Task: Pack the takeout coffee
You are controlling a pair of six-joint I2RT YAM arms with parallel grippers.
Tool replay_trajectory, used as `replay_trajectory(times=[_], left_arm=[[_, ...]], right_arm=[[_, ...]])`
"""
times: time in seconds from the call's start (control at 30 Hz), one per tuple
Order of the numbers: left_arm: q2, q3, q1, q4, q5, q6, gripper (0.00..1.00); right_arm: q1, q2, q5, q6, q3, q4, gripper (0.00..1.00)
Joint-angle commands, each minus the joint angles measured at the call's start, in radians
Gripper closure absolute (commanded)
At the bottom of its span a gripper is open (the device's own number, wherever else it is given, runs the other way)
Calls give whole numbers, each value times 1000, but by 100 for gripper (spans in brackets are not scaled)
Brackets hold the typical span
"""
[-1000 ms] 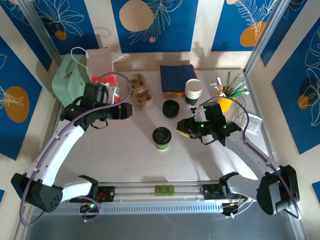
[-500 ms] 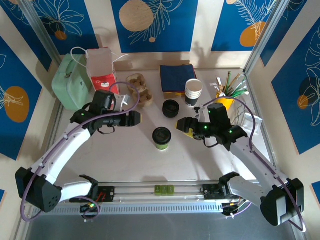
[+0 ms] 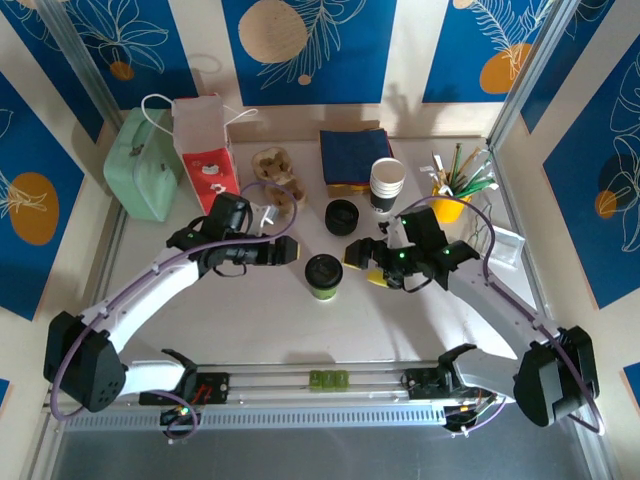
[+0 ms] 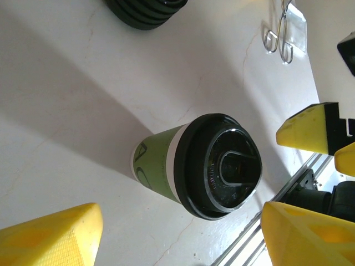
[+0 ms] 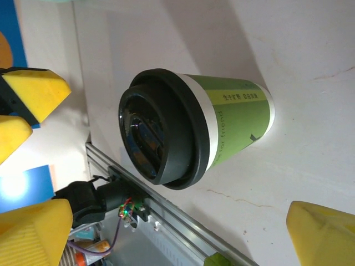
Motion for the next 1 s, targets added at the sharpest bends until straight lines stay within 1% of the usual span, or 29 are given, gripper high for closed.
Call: replay_trajectory(times=[0.0,0.17,0.4,0.97], left_arm=[[16,-20,-11,56,49,0,25],[36,-33,-20,76,78,17,24],[68,-46,-38,100,104,34,23],[156,-27,-60,128,132,53,25]], right_arm=[[35,43,43,-49,71,-65,1],[70,105,66,-59,112,-63,1],[77,150,95,-61,133,-58,0],[75,207,99,-78,153,-41,8]])
